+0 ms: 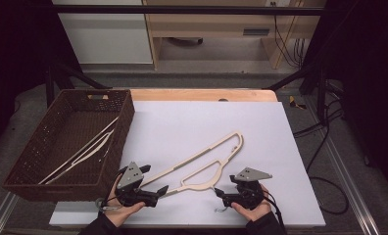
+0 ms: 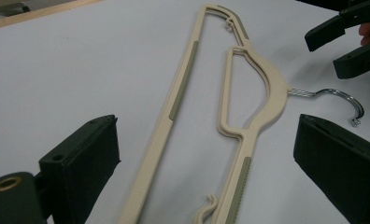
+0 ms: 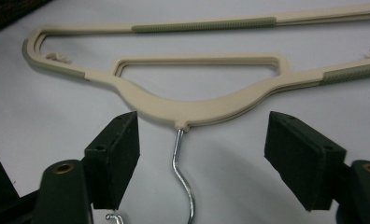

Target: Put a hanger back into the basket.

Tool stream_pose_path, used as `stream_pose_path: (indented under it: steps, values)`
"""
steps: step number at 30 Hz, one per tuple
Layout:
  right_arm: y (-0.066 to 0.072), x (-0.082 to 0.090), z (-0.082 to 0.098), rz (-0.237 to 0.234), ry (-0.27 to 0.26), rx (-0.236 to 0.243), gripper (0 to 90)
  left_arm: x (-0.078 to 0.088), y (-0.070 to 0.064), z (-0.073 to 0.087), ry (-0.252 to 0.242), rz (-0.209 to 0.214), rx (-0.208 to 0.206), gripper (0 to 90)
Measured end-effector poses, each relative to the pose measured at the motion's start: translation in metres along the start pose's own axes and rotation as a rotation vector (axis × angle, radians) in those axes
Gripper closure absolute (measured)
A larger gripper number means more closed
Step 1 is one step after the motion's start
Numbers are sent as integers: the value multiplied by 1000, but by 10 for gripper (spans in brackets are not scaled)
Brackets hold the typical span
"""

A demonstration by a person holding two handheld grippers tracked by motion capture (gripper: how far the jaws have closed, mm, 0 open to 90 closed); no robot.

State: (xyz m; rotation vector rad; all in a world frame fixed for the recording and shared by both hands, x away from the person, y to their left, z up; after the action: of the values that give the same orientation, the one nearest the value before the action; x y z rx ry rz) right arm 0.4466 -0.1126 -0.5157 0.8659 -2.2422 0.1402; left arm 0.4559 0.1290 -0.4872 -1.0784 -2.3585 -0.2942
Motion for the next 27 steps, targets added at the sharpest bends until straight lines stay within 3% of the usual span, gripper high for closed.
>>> stream_pose_path:
  steps: [9,14,16,21,27]
  values:
    - [8,-11,10,5,88,31,490,-4,0,4,20,3,1,70]
    - [11,-18,12,-2,111,16,637,-5,-2,5,22,8,-2,70]
    - [12,-19,12,0,128,-18,693,-6,-3,6,26,9,-5,71]
    - [13,-24,11,-20,133,0,764,-6,-2,6,26,9,0,72]
    - [16,-28,13,9,166,-15,840,-6,-3,5,21,10,-4,73]
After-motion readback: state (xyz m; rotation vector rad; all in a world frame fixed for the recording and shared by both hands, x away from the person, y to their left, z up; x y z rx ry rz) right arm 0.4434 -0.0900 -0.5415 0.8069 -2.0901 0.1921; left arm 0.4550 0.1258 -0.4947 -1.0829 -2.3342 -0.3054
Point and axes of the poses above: each handheld gripper's, and its own axes: x roughly backward along the jaws, z roughly out of its underside, y roughly to its left, the point moved 9 cm from there along -x, roughly forward along the jaws, and after that the axes turned 4 degrees about y, right-handed, at the moved point
